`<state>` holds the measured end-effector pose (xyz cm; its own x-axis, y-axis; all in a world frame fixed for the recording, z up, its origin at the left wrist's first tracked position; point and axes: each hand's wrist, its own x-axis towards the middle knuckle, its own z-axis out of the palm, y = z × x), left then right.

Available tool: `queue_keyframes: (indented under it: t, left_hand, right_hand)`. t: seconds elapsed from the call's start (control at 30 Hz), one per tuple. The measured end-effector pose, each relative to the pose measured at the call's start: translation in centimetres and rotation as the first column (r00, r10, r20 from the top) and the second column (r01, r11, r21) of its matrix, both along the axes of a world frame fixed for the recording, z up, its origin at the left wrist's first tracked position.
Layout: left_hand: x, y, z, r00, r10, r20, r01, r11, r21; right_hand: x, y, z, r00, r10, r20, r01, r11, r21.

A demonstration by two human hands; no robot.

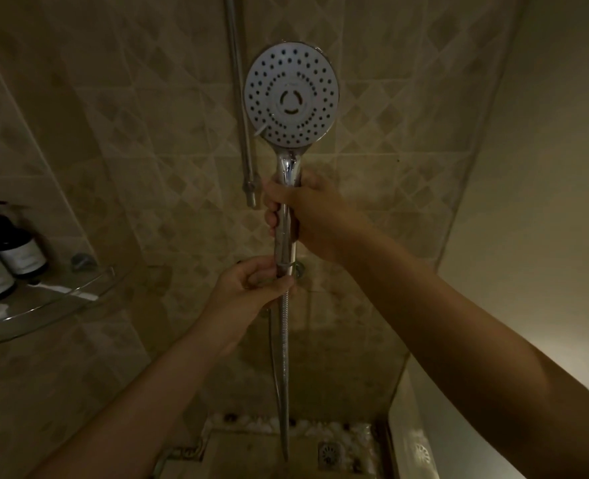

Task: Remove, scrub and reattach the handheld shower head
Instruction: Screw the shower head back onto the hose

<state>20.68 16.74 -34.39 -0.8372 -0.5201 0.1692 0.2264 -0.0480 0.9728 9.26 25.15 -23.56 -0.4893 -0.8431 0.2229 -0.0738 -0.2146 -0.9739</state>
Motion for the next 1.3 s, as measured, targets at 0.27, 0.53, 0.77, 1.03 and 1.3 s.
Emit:
queue_keyframes:
  t: [0.27, 0.53, 0.77, 1.03, 1.3]
  left_hand:
    - [0.8, -1.6, 1.4, 0.93, -0.366, 0.016, 0.361, 0.923, 0.13]
    - [0.6, -1.3, 0.9, 0.983, -0.182, -0.006, 0.182, 0.983, 0.02]
    - [0.6, -0.2, 0.8, 0.999, -0.039, -0.015, 0.039, 0.999, -0.026]
    - [0.5, 0.5, 0.7, 0.969, 0.247, -0.012, -0.246, 0.959, -0.139]
    - [2.0, -0.6, 1.0, 0.989, -0.137, 0.051, 0.128, 0.981, 0.143]
  right_hand:
    - [0.6, 0.0, 0.7, 0.997, 0.059, 0.045, -0.06, 0.998, 0.023]
    - [0.6, 0.0, 0.9, 0.987, 0.111, 0.113, -0.112, 0.994, 0.003]
    - [0.7, 0.1, 0.6, 0.992, 0.096, 0.083, -0.097, 0.995, 0.003]
    - [2.3, 0.2, 0.8, 0.999, 0.01, -0.031, -0.011, 0.999, -0.032]
    - [2.6, 0.3, 1.4, 1.0, 0.019, 0.014, -0.018, 0.998, -0.054]
